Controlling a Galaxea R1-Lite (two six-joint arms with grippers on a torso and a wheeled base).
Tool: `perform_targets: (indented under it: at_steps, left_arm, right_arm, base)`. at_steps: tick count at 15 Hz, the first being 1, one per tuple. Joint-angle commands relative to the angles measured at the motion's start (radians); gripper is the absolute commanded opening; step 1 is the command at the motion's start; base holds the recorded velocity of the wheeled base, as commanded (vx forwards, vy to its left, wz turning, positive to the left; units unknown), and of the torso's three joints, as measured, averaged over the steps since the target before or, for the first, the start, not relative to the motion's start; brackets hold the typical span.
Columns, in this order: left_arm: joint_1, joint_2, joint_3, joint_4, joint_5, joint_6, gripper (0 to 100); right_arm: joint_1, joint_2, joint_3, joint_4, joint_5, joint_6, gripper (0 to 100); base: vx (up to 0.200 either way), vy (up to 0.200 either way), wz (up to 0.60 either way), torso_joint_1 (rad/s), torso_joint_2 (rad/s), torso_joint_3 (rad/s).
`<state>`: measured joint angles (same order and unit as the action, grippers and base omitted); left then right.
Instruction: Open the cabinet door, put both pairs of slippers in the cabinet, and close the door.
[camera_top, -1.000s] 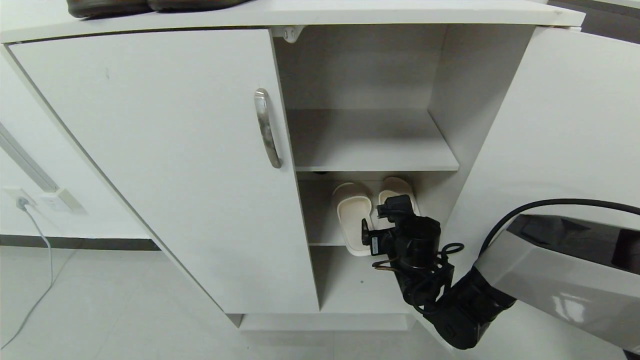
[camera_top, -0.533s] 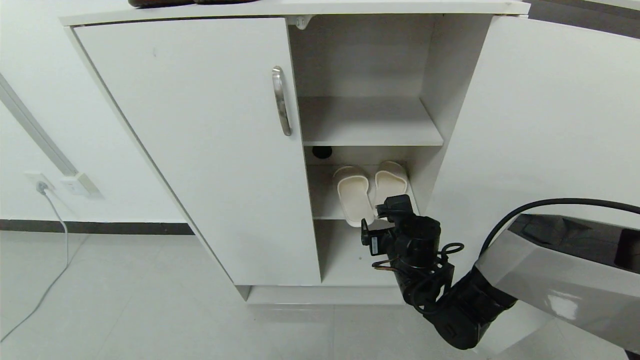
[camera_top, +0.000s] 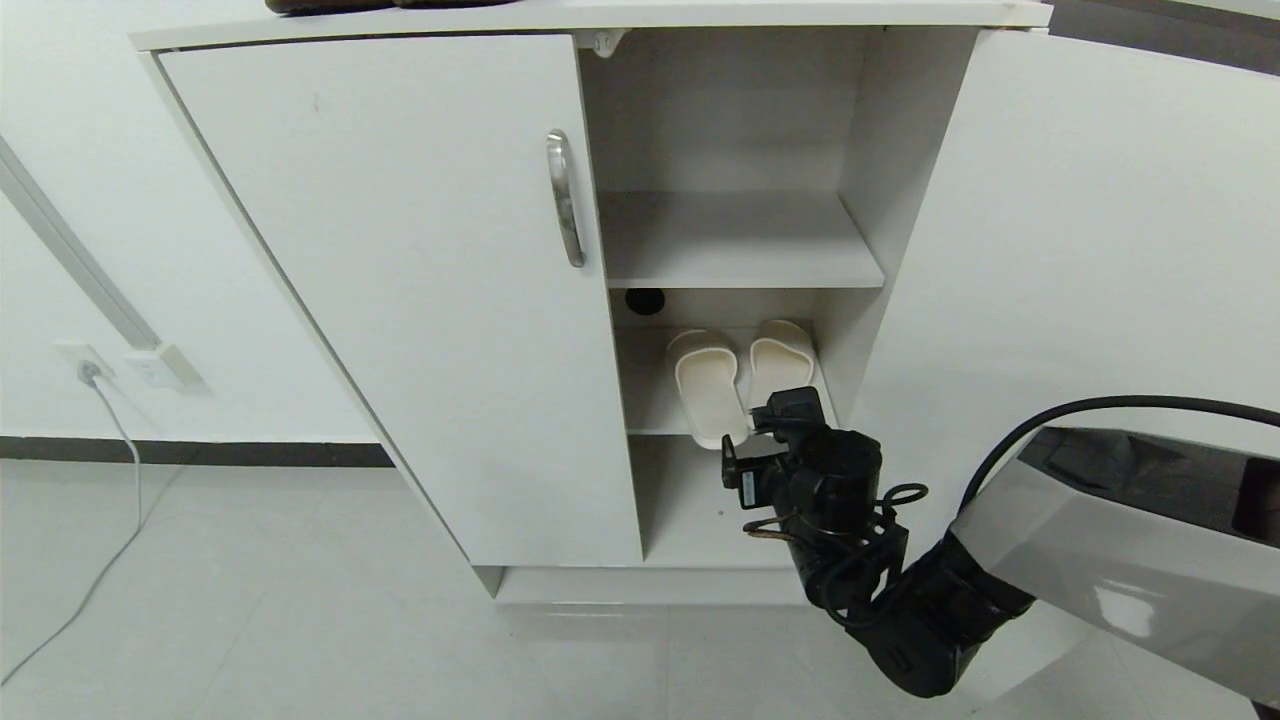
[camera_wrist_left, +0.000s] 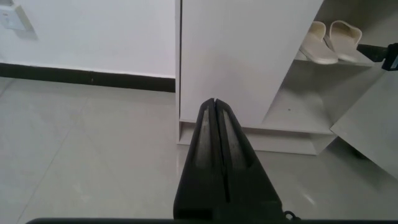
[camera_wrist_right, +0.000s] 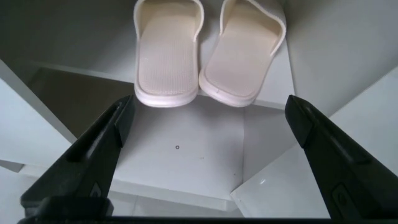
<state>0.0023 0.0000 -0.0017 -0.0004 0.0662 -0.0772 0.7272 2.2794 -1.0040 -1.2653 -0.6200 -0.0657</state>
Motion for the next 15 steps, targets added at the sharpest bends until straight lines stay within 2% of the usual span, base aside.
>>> perform_targets:
  at_steps: [1, 9, 15]
  left_arm:
    - [0.001, 0.002, 0.0, 0.0, 0.0, -0.003, 0]
    - [0.001, 0.002, 0.0, 0.0, 0.0, -0.004, 0]
    - [0.001, 0.002, 0.0, 0.0, 0.0, -0.004, 0]
  right_arm:
    - [0.001, 0.006, 0.001, 0.0, 0.0, 0.0, 100]
    - [0.001, 0.015, 0.002, -0.003, 0.0, -0.002, 100]
    - [0.001, 0.037, 0.002, -0.003, 0.0, -0.016, 100]
  base:
    - [0.0, 0.0, 0.0, 0.0, 0.0, 0.0]
    - [0.0, 0.0, 0.0, 0.0, 0.0, 0.0]
    - [0.0, 0.0, 0.0, 0.002, 0.0, 0.172]
